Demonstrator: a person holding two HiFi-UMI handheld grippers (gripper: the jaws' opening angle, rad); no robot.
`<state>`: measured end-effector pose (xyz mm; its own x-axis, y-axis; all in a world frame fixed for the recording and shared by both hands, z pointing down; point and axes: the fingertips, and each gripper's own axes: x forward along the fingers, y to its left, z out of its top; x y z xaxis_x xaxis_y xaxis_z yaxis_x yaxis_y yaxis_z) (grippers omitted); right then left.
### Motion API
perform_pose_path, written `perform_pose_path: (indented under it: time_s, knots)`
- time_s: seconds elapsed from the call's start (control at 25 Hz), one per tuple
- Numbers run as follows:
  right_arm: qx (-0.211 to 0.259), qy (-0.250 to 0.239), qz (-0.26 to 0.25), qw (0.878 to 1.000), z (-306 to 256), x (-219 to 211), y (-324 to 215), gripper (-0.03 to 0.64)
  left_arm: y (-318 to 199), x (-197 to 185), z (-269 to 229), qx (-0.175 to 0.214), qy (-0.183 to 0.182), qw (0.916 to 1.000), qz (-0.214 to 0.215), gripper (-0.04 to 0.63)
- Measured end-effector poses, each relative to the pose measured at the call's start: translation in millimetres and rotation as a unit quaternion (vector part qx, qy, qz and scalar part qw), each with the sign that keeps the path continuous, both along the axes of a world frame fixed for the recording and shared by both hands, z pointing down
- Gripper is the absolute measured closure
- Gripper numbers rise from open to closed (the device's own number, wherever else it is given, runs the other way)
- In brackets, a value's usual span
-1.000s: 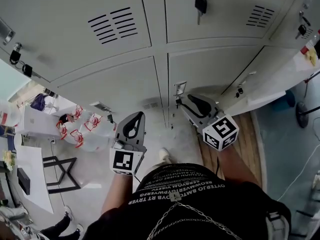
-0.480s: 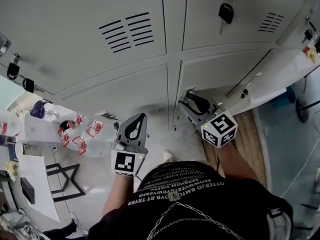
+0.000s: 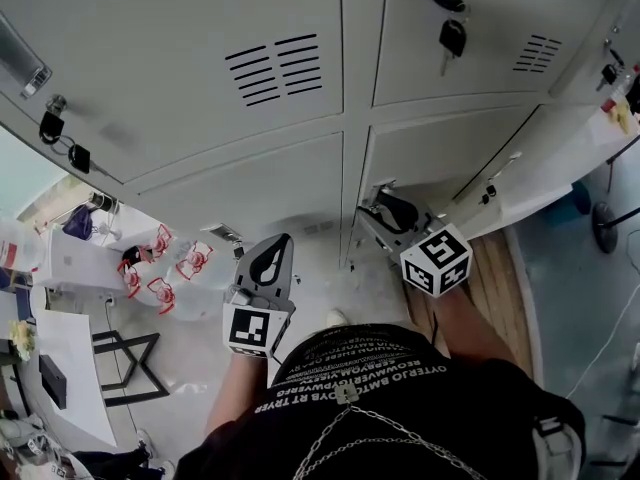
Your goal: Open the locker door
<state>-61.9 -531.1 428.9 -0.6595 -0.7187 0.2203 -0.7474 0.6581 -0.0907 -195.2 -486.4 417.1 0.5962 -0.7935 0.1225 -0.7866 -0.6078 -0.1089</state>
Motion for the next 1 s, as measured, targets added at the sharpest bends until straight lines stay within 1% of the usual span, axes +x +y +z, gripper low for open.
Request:
perform_pose_path:
  time_s: [0.12,0.32,0.48,0.68,0.84,1.0]
  knots:
    - [-0.001,-0.004,0.007,1.000,0.1,2.5,8.8,0.460,3.3,4.5,-1.1,0.001,-0.003,1.0000,0.003,0.598]
    - [0.000,-0.008,0.016,1.000,-0.8,10.3,30.9,0.474,12.1,25.0,-7.4,0.011,-0.007,0.9998,0.016,0.598]
    - [-0.003,-0.013,0.018,1.000,-0.4,21.3,47.3,0.514,22.4,47.3,-5.6,0.002,-0.011,0.9995,0.030,0.598]
    - [-0.010,-0.013,0.002,1.000,0.1,32.5,68.1,0.511,36.6,76.8,-4.7,-0.013,0.012,0.9988,0.045,0.598]
    - [-0.015,-0.016,-0.016,1.000,-0.3,43.4,88.1,0.508,52.8,100.6,-5.9,-0.012,0.012,0.9982,0.057,0.598]
    - [-0.014,-0.014,-0.027,0.999,-0.6,57.1,107.2,0.506,67.2,117.9,-2.9,-0.014,0.013,0.9981,0.059,0.598]
